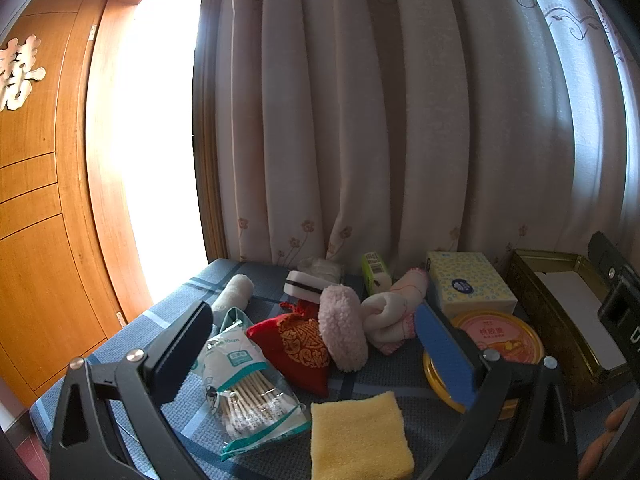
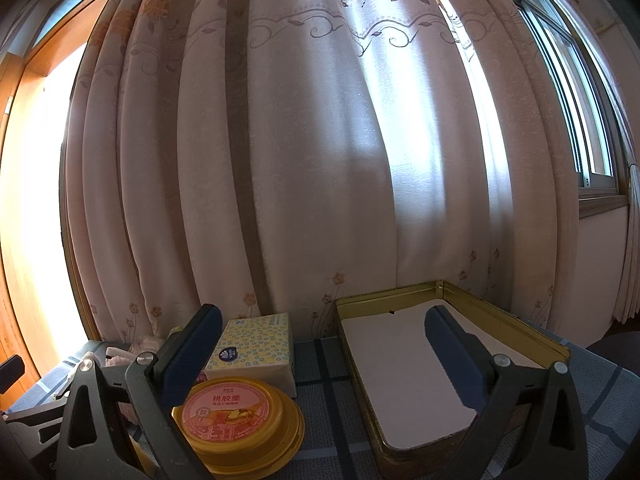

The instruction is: Organize soft objects

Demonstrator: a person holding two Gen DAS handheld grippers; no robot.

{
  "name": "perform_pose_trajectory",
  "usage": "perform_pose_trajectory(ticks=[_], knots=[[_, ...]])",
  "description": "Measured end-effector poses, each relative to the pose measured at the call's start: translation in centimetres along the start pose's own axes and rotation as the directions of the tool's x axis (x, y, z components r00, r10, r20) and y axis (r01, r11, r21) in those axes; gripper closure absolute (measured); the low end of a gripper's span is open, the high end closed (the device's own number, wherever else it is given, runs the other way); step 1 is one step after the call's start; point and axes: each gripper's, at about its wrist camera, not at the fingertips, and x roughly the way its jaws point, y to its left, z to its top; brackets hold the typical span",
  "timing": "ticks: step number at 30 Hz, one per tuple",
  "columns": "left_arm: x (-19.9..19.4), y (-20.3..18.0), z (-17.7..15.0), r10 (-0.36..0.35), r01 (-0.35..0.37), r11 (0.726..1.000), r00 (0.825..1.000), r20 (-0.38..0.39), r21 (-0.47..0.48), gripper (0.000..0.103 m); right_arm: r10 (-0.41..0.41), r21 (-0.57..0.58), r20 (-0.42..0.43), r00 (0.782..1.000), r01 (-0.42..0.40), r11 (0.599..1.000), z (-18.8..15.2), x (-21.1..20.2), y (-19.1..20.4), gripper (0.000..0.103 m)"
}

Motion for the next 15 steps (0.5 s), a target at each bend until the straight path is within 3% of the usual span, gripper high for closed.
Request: perform_pose_trajectory(ticks=[15], knots=[[-0.04, 0.64, -0.18, -0.003, 0.003, 1.000, 0.999, -0.033, -0.009, 0.001, 0.013, -0.002, -0.005, 1.000, -0.013, 1.000, 0.12, -0.08, 0.00, 0.001]])
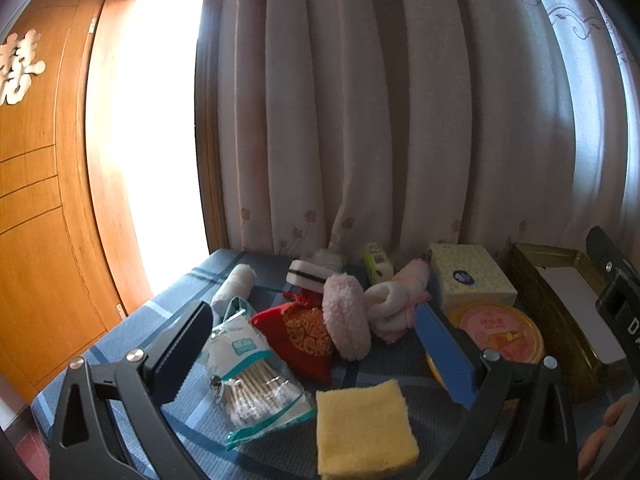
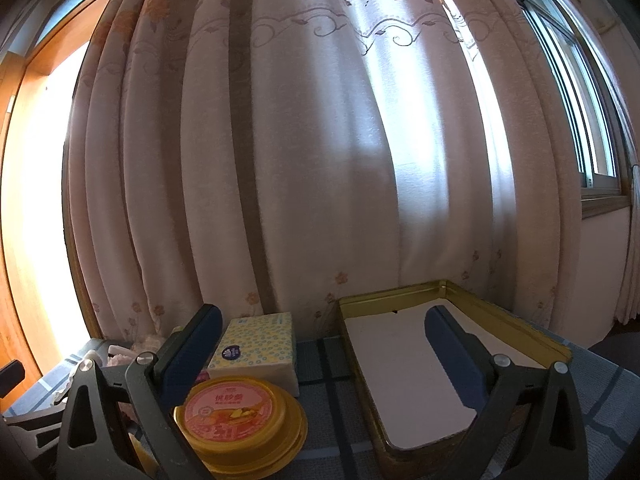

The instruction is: Organize soft objects

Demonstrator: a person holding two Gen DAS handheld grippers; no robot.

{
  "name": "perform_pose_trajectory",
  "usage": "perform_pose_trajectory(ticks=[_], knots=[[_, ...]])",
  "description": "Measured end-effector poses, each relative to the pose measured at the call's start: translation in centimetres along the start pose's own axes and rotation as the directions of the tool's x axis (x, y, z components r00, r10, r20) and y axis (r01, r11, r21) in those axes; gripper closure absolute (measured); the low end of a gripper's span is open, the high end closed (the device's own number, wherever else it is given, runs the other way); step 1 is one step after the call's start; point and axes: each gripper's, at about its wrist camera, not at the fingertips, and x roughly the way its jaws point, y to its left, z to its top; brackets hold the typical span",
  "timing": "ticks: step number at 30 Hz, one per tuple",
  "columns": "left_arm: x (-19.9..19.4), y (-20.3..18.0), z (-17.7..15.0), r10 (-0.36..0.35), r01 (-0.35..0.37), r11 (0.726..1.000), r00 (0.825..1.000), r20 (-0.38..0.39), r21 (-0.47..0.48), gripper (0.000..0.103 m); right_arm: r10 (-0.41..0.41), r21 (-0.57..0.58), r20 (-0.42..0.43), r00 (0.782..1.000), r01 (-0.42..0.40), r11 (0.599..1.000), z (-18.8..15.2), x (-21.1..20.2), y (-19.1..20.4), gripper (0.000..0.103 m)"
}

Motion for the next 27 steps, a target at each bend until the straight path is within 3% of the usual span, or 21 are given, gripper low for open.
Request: perform_pose_trajectory(ticks=[7, 11, 15, 20, 23, 26, 27], knots=[[-0.6, 2.5, -1.0, -0.038, 0.037, 0.999, 0.996, -0.082, -0.020, 0.001, 0.053, -0.017, -0.044, 0.998, -0.054, 0.998, -0.2, 0.2, 0.5, 0.001], [-1.2, 5.1, -2.2, 0.011, -0.009, 1.000, 0.994, -0.112, 0.020, 0.001, 0.149, -0.015, -0.159, 0.976, -0.153, 0.988, -1.0, 0.0, 1.3, 0.001], [-1.6, 8.3, -3.5, 0.047, -0.044, 0.999, 0.988, -0.150, 0.024, 0.001, 0.285, -0.021, -0.281, 0.916, -0.303, 0.953, -1.9, -0.7, 3.5, 0.014], [-1.3, 11.1, -4.3, 0.087, -0.090, 0.996, 0.978, -0.188, -0.007, 0.001, 0.424, -0.013, -0.443, 0.790, -0.479, 0.878, -4.3, -1.3, 8.1, 0.017], [-0.9, 11.7, -4.3, 0.067, -0.075, 0.997, 0.974, -0.216, -0.026, 0.001, 0.447, -0.018, -0.541, 0.713, -0.541, 0.841, -6.2, -0.8, 11.1, 0.017], [-0.9, 12.0, -4.5, 0.066, -0.075, 0.997, 0.972, -0.225, -0.032, 0.003, 0.389, -0.058, -0.619, 0.682, -0.534, 0.843, -7.0, 0.2, 13.1, 0.017], [-0.9, 12.1, -4.5, 0.062, -0.072, 0.997, 0.972, -0.227, -0.036, 0.003, 0.381, -0.058, -0.637, 0.671, -0.534, 0.843, -7.3, 0.6, 13.6, 0.022]])
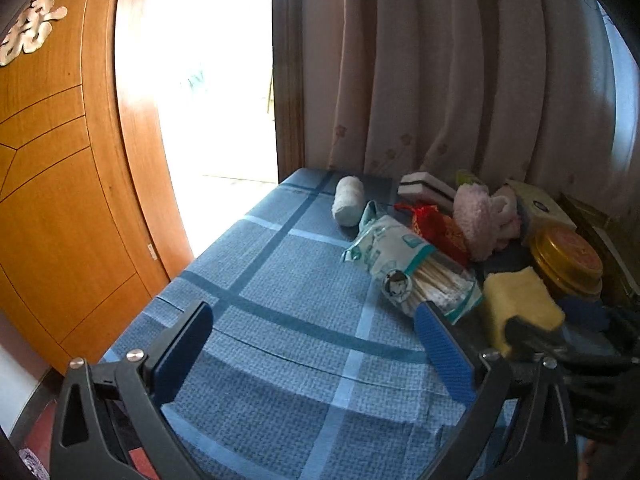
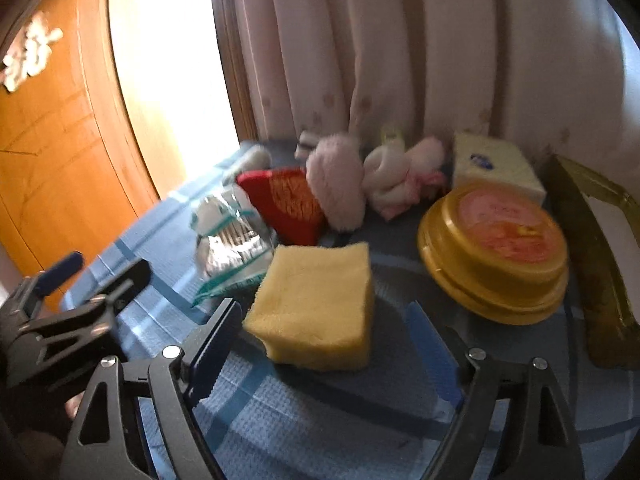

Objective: Organize soft objects
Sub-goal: 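Grasp the yellow sponge with the right gripper while the left grasps the cotton-swab bag, then carry the sponge and swab bag toward the gold paper-lined tray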

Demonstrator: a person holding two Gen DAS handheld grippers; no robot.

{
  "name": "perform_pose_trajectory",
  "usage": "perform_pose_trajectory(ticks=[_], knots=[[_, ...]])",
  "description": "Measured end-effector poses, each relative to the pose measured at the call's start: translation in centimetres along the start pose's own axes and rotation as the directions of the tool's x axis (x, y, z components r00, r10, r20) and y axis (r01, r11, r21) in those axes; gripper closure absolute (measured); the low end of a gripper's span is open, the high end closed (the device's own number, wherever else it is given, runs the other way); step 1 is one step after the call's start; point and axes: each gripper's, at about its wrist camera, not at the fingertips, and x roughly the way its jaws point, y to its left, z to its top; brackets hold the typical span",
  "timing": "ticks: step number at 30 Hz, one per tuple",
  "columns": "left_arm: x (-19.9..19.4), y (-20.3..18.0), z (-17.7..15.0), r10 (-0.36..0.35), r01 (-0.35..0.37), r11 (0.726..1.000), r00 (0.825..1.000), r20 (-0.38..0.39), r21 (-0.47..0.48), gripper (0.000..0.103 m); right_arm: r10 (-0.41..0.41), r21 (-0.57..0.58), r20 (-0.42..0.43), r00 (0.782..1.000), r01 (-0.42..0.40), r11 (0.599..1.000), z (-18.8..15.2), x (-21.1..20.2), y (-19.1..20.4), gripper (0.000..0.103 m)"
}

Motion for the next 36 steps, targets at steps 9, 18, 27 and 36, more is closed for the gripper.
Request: perform_pose_trajectory(ticks=[9, 18, 27, 36], knots=[[0.4, 0.6, 1.0, -0.023, 0.021, 0.998, 0.999, -0.036, -0.056, 0.003, 0.028, -0.029, 0.043, 0.999, -0.027, 0.999, 0.5, -1.5, -0.3, 0.047], [3.3, -4.5, 3.6, -0.119, 0.108, 0.990, 0.984, -0.129, -0.086, 0.003, -0.110, 0.054, 0.328, 0.938, 0.097, 0.994, -0.3, -9.4, -4.6, 0.047], [8.8, -8.5, 3.6, -0.002, -0.011, 0.999, 0.953, -0.303, -0.042, 0.017, -0.136, 0.141, 0.338, 0.931, 0.093, 0.986, 0.1, -10.7, -7.5, 0.047], [7.7, -7.1, 2.1, -0.038, 0.039, 0.999, 0.960, -0.278, -0.002, 0.053, -0.096, 0.160, 0.330, 0.939, 0.044, 0.986, -0.4, -10.4, -7.4, 0.047]])
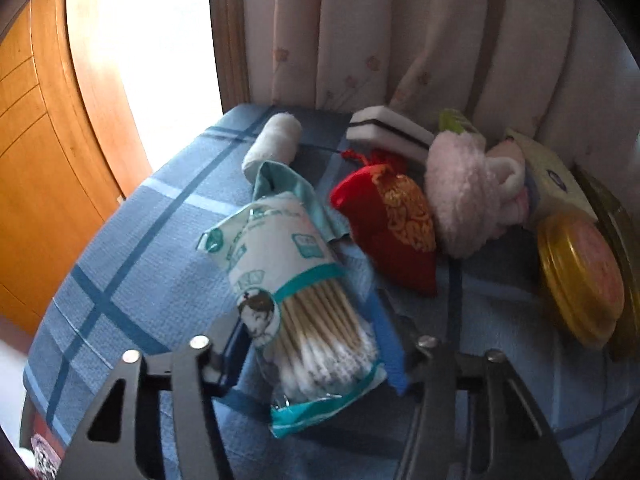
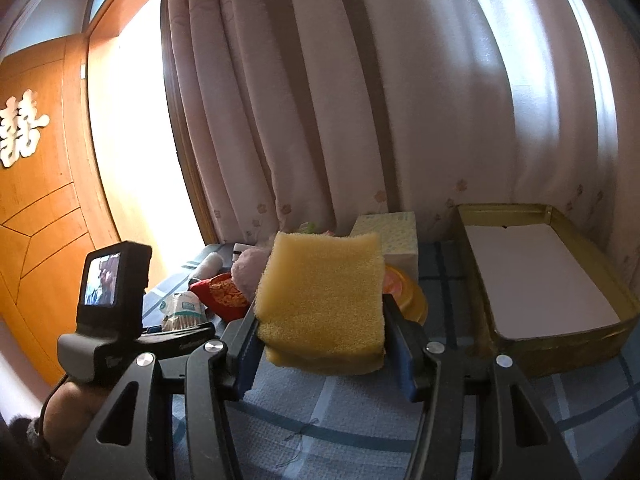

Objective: Organize soft objects
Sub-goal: 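Carry the sponge and swab bag toward the gold paper-lined tray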

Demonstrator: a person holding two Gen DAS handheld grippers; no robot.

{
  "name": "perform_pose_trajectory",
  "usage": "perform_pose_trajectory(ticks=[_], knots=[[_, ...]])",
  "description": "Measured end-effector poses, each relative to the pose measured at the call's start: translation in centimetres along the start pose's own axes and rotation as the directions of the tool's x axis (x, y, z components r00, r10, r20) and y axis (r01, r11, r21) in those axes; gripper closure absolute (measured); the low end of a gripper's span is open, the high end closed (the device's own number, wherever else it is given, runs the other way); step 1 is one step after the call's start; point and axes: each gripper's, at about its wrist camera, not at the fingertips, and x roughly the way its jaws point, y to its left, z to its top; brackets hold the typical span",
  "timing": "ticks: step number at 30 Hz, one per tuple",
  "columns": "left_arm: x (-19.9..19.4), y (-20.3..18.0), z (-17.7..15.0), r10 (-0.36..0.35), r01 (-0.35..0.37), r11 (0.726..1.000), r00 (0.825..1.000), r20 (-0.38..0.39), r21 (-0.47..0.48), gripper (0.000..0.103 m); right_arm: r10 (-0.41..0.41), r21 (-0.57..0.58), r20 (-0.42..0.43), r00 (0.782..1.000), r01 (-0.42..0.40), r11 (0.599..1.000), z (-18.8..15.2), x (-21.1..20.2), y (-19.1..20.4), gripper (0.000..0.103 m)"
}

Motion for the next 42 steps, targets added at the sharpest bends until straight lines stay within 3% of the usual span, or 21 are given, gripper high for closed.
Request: perform_pose_trajectory(ticks=[3, 9, 13, 17, 22, 29, 36, 42], knots=[[-0.7, 0.7, -0.3, 0.005, -0.005, 1.000, 1.000, 0.010, -0.004, 0.064, 0.004, 0.003, 0.001, 1.000, -0.004, 1.000, 0.0, -0.1, 0.1, 0.047], [-3.2, 2.3, -1.3, 0.060, -0.059, 0.998, 0.993, 0.098, -0.011, 0.069, 0.002, 0.013, 0.045, 0.999, -0.002, 1.000, 0.0, -1.0, 0.3, 0.047], [-5.7, 2.9, -1.3, 0.119, -0.117, 0.993, 0.974, 0.193, -0.020, 0.069, -0.008, 0.006, 0.083, 0.997, 0.007, 1.000, -0.2, -1.7, 0.6, 0.047], [-8.7, 2.7, -1.1, 0.123, -0.119, 0.992, 0.947, 0.298, -0.030, 0.069, -0.028, -0.006, 0.107, 0.994, 0.029, 1.000, 0.0, -2.3, 0.5, 0.047], [-11.7, 0.5, -0.9, 0.049, -0.065, 0.998, 0.914, 0.402, 0.026, 0.069, -0.074, 0.009, 0.119, 0.990, 0.073, 0.997, 0.3, -2.6, -0.9, 0.047], [-13.6, -5.5, -0.4, -0.086, 0.013, 0.985, 0.900, 0.428, 0.171, 0.069, -0.177, 0.045, 0.124, 0.976, 0.172, 0.984, 0.6, -3.6, -4.7, 0.047], [-14.3, -11.6, -0.3, -0.191, 0.078, 0.958, 0.890, 0.414, 0.275, 0.069, -0.286, 0.073, 0.144, 0.947, 0.278, 0.958, 1.2, -5.1, -9.2, 0.047], [-14.9, -14.7, -0.5, -0.234, 0.105, 0.942, 0.886, 0.400, 0.318, 0.069, -0.362, 0.092, 0.148, 0.921, 0.351, 0.932, 1.2, -6.1, -12.8, 0.047]])
